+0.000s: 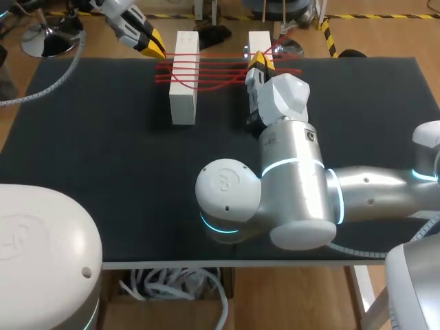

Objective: Grab the tape and strap the tape.

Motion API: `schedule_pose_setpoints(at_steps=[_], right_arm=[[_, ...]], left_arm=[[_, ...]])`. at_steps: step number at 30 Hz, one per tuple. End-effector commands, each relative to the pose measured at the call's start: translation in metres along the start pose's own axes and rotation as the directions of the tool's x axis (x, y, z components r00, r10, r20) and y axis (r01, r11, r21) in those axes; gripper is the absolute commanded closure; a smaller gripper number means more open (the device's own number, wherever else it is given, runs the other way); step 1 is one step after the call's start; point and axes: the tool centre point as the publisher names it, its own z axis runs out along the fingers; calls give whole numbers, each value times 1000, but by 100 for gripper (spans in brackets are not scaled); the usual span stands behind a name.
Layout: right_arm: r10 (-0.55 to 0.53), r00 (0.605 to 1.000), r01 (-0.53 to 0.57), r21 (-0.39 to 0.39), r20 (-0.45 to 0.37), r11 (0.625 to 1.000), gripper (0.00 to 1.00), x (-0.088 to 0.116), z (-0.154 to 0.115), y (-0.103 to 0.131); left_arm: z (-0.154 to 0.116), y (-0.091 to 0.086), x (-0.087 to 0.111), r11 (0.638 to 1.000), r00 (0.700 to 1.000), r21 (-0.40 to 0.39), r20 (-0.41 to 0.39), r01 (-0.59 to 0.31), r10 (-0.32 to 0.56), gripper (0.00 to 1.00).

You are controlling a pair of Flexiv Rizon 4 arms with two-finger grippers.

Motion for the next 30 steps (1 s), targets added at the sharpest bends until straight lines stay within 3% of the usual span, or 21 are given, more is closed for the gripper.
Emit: schedule_pose_setpoints(at_steps=[1,27,30], right_arm=[[0,1000,0,6,-1,1000,100,-1,1,3],[0,1000,0,6,-1,1000,100,-1,1,3],[-58,998,58,13,27,998,100,1,-5,-3]], left_arm=[[0,-1,0,1000,1000,-2,-1,0,0,100],[0,-1,0,1000,1000,-2,-1,0,0,100],[0,-1,0,1000,1000,-2,-1,0,0,100]])
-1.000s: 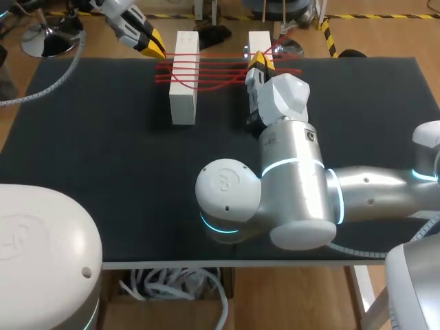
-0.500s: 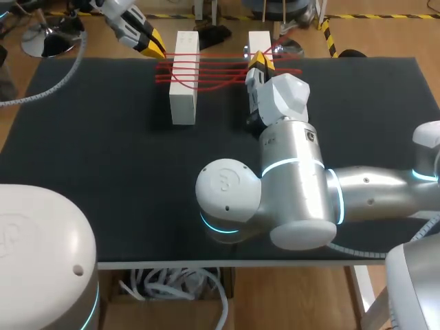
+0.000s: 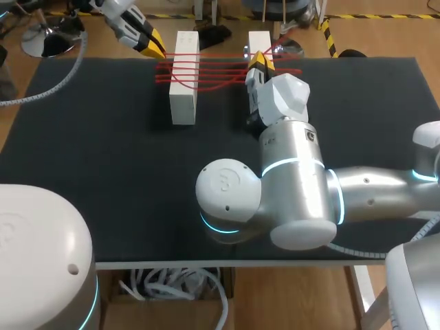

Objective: Grab the tape and strap the tape.

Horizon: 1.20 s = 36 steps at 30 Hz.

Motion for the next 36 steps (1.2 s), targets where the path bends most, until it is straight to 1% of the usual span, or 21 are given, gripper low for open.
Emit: schedule_pose_setpoints(at_steps=[1,5,6,7,9,10,12,13,14,19,20,21,26,32,36], right_arm=[[-73,997,72,18,34,997,100,3,-6,-2],[-212,975,211,11,65,977,100,8,-8,-5],[-227,971,226,19,75,974,100,9,-9,-5],[-254,964,254,8,80,967,100,11,-10,-4],[-288,953,288,16,92,957,100,16,-12,-4],[-306,947,307,7,99,952,100,18,-14,-4],[-334,936,334,26,112,942,100,22,-17,-6],[-365,924,363,36,112,931,100,23,-19,-8],[-374,921,372,42,108,927,100,24,-21,-10],[-471,876,468,48,107,882,100,30,-29,-22],[-477,872,475,47,110,879,100,31,-30,-22],[-508,854,506,52,108,861,100,32,-32,-25],[-569,814,566,63,116,822,100,35,-35,-30],[-597,795,593,70,113,802,100,34,-30,-39],[-594,797,587,91,109,804,100,36,-24,-42]], left_arm=[[0,-1,-1,1000,1000,-4,-3,0,0,100],[0,-1,-1,1000,1000,-4,-3,0,0,100],[0,-1,-1,1000,1000,-4,-3,0,0,100],[0,-1,-1,1000,1000,-4,-3,0,0,100],[0,-1,-1,1000,1000,-4,-3,0,0,100],[0,-1,-1,1000,1000,-4,-3,0,0,100],[0,-1,-1,1000,1000,-4,-3,0,0,100],[0,-1,-1,1000,1000,-4,-3,0,0,100],[0,-1,-1,1000,1000,-4,-3,0,0,100],[0,-1,-1,1000,1000,-4,-3,0,0,100],[0,-1,-1,1000,1000,-4,-3,0,0,100],[0,-1,-1,1000,1000,-4,-3,0,0,100],[0,-1,-1,1000,1000,-4,-3,0,0,100],[0,-1,-1,1000,1000,-4,-3,0,0,100],[0,-1,-1,1000,1000,-4,-3,0,0,100]])
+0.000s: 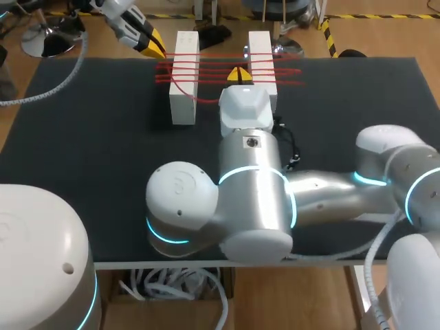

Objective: Grab the tape and strap the tape.

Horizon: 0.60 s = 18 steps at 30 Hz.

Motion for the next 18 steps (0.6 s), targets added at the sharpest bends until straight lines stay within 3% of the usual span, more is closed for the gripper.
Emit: schedule_pose_setpoints(at_steps=[1,18], right_arm=[[5,996,-6,14,92,1000,100,9,6,1],[42,997,-45,44,66,998,100,11,10,2]], left_arm=[[-1,-1,-1,1000,1000,-3,-4,0,0,100],[-1,-1,-1,1000,1000,-3,-4,0,0,100]])
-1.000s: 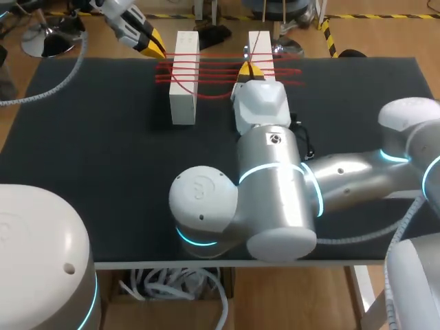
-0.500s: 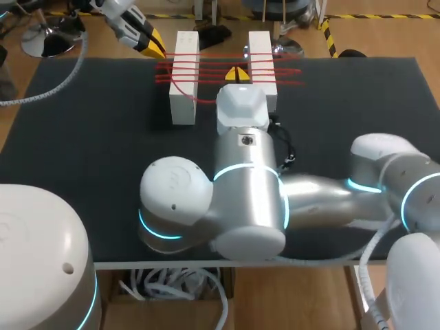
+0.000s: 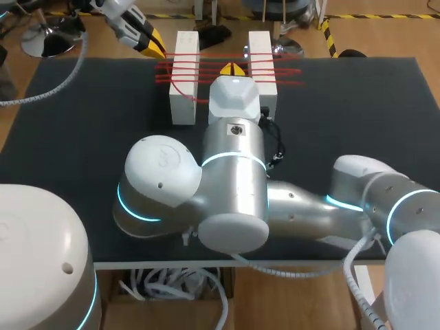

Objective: Grab the tape and strap the tape.

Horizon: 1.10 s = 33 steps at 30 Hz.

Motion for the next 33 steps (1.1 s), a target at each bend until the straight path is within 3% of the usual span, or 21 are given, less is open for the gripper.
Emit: schedule_pose_setpoints(at_steps=[1,21,27,33], right_arm=[[0,1000,0,3,1,1000,100,-1,0,1],[0,1000,0,3,1,1000,100,-1,0,1],[-80,991,76,34,108,997,100,-2,-1,-2],[-157,977,153,41,145,987,100,-3,-1,-7]], left_arm=[[-1,0,-1,1000,1000,-3,-4,0,0,100],[-1,0,-1,1000,1000,-3,-4,0,0,100],[-1,0,-1,1000,1000,-3,-4,0,0,100],[-1,0,-1,1000,1000,-3,-4,0,0,100]])
